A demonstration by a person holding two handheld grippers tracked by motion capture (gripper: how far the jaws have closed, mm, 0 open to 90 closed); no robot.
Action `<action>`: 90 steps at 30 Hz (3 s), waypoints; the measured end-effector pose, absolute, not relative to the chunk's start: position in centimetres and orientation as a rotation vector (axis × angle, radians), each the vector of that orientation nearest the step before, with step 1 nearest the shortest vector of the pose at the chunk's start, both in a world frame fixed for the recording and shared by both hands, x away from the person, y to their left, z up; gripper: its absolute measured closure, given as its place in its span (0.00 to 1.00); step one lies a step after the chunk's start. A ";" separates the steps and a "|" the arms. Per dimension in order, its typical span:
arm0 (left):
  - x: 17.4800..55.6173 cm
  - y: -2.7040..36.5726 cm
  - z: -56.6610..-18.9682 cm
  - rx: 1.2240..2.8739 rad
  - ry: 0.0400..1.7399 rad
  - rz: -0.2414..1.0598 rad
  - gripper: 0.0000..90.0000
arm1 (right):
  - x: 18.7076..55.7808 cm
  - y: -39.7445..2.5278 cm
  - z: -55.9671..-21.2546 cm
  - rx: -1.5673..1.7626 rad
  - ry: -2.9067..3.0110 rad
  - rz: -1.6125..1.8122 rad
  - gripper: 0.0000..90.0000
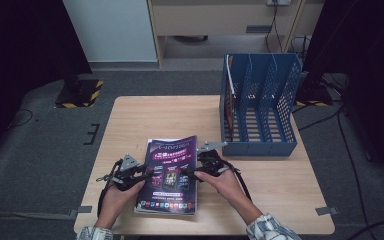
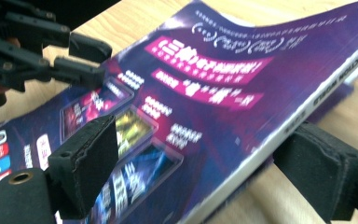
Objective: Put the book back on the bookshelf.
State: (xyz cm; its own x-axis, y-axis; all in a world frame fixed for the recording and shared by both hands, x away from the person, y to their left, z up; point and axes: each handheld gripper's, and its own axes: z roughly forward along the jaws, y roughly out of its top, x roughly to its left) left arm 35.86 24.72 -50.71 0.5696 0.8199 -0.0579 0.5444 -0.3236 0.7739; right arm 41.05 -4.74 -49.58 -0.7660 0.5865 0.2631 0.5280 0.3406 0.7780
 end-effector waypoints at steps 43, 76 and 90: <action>36.0 25.1 -50.8 2.007 1.097 0.418 0.62 | 45.2 0.8 -49.1 1.185 2.562 1.234 0.45; 36.1 24.7 -51.0 2.008 1.087 0.399 0.37 | 45.3 0.3 -46.6 1.113 2.472 1.323 0.83; 36.4 24.8 -50.9 1.975 1.084 0.363 0.28 | 44.2 -0.2 -44.2 0.978 2.384 1.374 0.87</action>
State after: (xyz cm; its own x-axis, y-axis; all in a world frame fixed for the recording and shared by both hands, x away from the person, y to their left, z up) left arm 36.35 24.83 -50.92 0.5852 0.8001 -0.1320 0.5588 -0.2799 0.7806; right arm 44.24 -0.24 -44.18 -0.7542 0.6433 0.1320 0.4366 0.3410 0.8326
